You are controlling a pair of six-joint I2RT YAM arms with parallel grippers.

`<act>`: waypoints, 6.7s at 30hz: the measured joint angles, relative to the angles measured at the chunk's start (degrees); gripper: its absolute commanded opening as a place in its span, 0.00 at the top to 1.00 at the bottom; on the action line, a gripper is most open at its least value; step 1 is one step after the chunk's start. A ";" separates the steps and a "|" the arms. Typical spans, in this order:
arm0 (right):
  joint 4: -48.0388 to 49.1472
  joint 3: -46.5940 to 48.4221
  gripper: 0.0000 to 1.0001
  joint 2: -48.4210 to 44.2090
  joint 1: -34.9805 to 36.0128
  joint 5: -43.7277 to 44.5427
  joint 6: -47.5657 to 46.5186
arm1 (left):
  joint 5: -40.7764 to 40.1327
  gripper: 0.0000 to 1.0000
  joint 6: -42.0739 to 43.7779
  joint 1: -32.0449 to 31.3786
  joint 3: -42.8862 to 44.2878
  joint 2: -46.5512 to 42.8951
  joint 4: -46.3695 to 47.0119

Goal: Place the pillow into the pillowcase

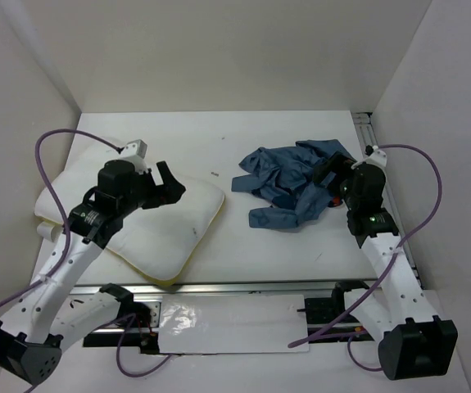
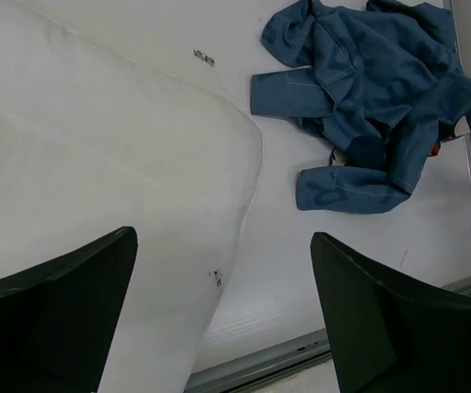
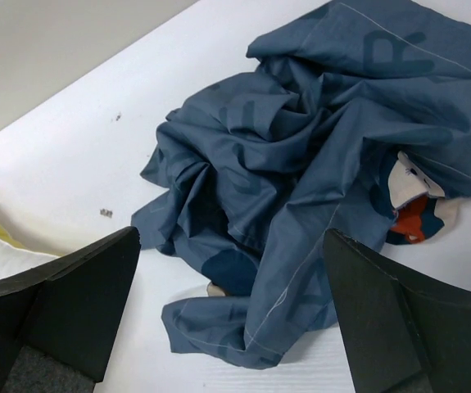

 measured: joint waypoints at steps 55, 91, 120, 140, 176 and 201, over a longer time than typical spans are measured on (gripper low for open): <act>-10.03 24.44 1.00 27.04 -6.82 20.04 1.25 | -10.03 1.00 15.91 -29.68 37.57 50.38 4.76; -18.34 6.71 0.00 2.08 -6.99 -0.48 -1.22 | -46.97 1.00 -4.11 -23.78 11.19 10.19 -12.41; -7.41 -4.85 1.00 28.24 -11.72 2.38 11.91 | -39.17 1.00 -2.80 -15.82 7.56 12.00 -9.29; -11.10 70.90 1.00 32.72 -11.69 15.98 0.74 | -35.21 1.00 17.86 -8.85 73.07 41.35 -2.34; -17.57 101.92 1.00 71.17 -10.86 10.16 -12.85 | -32.15 1.00 22.56 -0.11 83.87 73.92 9.16; 9.09 28.33 1.00 27.65 -19.02 11.80 -8.92 | -22.51 1.00 11.76 -12.20 19.58 40.35 29.46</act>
